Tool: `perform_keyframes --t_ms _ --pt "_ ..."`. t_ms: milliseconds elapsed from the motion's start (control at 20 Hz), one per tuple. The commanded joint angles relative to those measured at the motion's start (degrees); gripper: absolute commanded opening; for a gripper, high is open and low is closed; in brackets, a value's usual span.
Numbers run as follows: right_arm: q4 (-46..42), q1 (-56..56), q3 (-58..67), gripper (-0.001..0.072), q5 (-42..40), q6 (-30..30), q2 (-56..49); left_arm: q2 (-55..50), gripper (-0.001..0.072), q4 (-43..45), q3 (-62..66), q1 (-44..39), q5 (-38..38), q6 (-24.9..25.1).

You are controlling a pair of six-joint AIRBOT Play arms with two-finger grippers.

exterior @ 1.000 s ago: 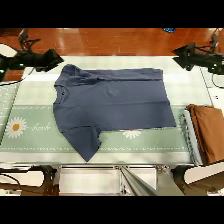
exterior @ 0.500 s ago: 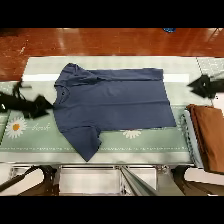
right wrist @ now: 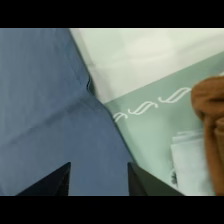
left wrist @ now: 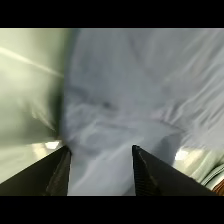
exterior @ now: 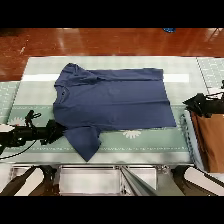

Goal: Fold the shirts.

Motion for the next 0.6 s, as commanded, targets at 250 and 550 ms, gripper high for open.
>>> perform_keyframes --t_ms 250,550 --pt "-12.3 -0.1 -0.9 0.0406 3.5 6.9 -1.8 -2.3 0.0015 -7.4 -1.6 -7.6 11.5 5.0" --pt "-17.2 1.6 -0.9 0.0406 10.3 9.9 -8.4 -2.3 0.0015 -7.4 -1.6 -7.8 10.8 5.9"
